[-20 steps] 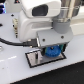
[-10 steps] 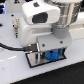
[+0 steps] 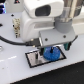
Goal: Insert the blue gear onto the right peg, followed by the red gear
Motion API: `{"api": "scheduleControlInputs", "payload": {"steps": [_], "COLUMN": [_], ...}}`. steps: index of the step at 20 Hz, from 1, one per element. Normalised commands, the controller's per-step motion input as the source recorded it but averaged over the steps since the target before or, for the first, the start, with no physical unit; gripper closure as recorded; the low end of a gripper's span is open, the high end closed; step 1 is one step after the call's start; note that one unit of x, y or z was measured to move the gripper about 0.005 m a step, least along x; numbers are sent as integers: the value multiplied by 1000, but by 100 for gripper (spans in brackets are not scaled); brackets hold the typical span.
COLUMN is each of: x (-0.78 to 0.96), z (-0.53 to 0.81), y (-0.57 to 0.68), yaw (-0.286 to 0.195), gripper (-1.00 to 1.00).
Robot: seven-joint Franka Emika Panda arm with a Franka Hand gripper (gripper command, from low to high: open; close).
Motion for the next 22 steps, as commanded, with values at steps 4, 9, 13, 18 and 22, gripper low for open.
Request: {"api": "scheduleControlInputs", "payload": {"steps": [4,9,13,18,22], "x": [-470,-715,-789,-784,-736], "z": [240,73,-2,-41,-122], "y": [226,196,96,56,29], "yaw": [0,0,0,0,0], "gripper": [-100,-100,-100,-100,-100]}}
